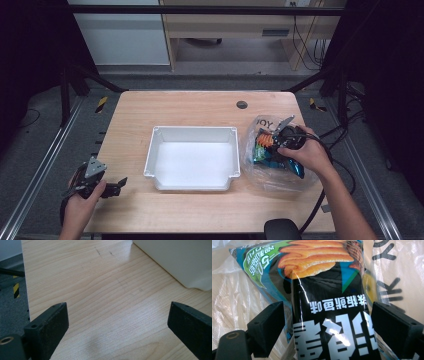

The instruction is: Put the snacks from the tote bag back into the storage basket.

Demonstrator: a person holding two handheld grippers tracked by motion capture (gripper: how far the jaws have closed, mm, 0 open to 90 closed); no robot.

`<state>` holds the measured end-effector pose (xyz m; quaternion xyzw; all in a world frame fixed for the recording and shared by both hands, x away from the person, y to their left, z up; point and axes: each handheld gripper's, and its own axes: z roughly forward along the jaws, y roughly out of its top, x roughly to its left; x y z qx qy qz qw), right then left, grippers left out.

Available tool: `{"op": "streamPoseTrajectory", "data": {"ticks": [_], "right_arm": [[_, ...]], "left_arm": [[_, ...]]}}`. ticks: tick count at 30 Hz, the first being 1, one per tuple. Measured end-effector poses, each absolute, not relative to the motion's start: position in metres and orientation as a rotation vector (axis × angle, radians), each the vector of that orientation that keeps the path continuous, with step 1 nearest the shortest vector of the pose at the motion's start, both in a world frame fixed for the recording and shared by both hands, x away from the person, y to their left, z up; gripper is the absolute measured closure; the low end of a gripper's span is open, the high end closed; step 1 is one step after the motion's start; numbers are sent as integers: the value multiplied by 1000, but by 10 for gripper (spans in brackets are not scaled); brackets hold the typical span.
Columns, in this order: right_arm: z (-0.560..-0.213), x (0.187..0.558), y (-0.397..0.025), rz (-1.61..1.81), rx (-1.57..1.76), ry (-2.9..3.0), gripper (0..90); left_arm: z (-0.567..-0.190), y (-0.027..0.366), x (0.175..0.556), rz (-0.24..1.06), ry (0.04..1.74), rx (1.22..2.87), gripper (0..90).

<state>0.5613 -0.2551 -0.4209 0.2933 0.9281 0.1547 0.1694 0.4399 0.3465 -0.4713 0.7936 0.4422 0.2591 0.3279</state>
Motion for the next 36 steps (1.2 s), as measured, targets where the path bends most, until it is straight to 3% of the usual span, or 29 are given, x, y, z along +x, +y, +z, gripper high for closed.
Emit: {"op": "streamPoseTrajectory", "data": {"ticks": [15,36], "right_arm": [[-428,563,-254,397,816,2665,126],[-441,566,-254,354,840,2691,54]], "left_arm": [[-471,346,440,677,1149,2089,30],[-473,344,441,664,1151,2111,30]]}}
